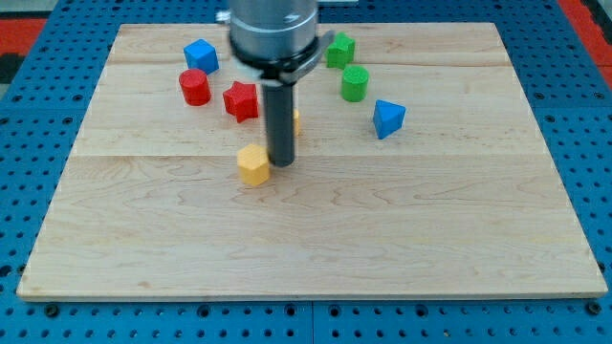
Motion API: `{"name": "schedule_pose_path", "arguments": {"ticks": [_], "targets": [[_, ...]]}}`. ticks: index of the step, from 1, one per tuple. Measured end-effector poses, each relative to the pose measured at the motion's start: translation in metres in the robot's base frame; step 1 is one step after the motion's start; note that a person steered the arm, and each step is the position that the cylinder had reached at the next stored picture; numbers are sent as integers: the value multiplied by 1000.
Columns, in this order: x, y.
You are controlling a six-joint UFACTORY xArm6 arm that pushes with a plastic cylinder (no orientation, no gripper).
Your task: Push the blue triangle towards bottom of green circle
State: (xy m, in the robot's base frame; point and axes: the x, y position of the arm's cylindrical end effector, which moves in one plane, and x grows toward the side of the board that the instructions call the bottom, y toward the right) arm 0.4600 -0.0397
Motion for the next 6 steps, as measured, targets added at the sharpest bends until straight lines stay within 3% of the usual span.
{"name": "schedule_pose_path", "arguments": {"ticks": [1, 3, 4, 6], "targets": [[21, 51], [-52, 194], [-77, 194], [-75, 130]]}}
